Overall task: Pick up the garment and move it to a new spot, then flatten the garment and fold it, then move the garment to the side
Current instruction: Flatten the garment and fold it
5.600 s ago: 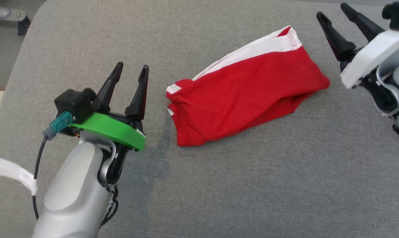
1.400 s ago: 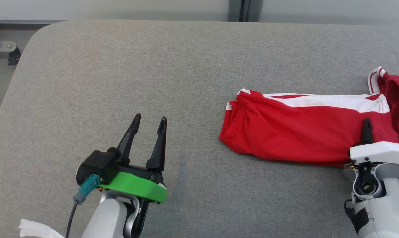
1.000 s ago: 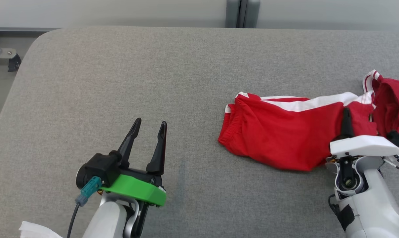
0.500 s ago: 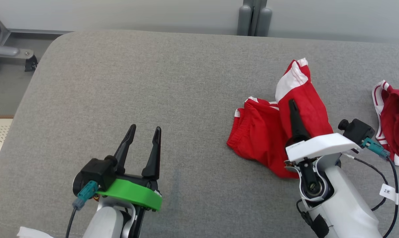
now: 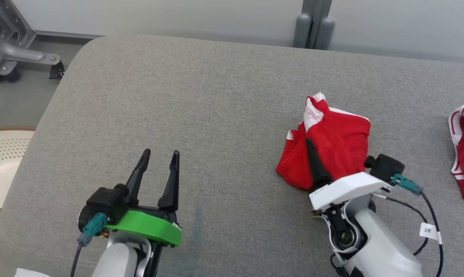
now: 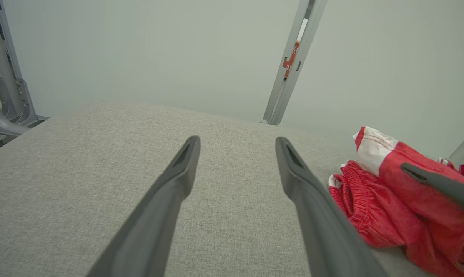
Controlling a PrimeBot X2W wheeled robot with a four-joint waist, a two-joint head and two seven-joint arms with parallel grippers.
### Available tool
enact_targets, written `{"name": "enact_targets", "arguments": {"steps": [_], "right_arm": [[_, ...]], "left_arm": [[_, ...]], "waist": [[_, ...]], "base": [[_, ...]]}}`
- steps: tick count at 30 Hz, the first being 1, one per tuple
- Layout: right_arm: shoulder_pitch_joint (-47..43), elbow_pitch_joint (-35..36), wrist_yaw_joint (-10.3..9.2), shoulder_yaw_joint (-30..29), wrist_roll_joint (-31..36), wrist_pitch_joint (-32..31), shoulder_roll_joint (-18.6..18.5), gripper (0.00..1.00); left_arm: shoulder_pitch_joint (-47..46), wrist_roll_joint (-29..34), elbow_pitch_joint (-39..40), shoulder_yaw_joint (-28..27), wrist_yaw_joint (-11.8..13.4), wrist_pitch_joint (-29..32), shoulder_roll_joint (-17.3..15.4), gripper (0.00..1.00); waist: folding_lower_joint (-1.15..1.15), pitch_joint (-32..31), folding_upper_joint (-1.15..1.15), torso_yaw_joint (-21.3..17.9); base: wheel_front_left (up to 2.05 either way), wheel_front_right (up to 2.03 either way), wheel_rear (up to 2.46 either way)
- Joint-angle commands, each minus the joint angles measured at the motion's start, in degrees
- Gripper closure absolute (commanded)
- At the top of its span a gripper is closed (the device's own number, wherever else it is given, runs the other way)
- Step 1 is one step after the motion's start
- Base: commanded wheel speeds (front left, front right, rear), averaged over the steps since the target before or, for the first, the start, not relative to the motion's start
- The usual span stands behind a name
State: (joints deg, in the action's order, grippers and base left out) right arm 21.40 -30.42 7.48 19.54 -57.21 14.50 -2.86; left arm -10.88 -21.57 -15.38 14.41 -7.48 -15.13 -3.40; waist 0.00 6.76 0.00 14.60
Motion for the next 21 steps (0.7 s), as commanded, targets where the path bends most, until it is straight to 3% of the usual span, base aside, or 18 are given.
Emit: {"name": "enact_targets", "arguments": {"steps": [1, 16, 21], "right_arm": [[0.04, 0.23, 0.02, 1.33, -0.91, 0.29, -0.07, 0.00], [1.28, -1.97, 0.02, 16.39, -4.41, -4.05, -1.54, 0.00], [2.90, 0.14, 0.02, 18.64, -3.44, -2.04, -3.81, 0.00]], "left_arm": [[0.31, -0.43, -0.14, -0.54, -0.02, 0.01, -0.59, 0.00], [0.93, -0.17, 0.03, -1.67, -0.02, 0.01, -0.23, 0.00], [0.61, 0.22, 0.53, -2.03, -0.02, 0.01, -0.18, 0.00]], "waist": [[0.00, -0.02, 0.00, 0.16], [0.00, -0.16, 0.00, -0.43], [0.00, -0.12, 0.00, -2.29]], "base": [[0.00, 0.00, 0.00], [0.00, 0.00, 0.00], [0.00, 0.00, 0.00]]}}
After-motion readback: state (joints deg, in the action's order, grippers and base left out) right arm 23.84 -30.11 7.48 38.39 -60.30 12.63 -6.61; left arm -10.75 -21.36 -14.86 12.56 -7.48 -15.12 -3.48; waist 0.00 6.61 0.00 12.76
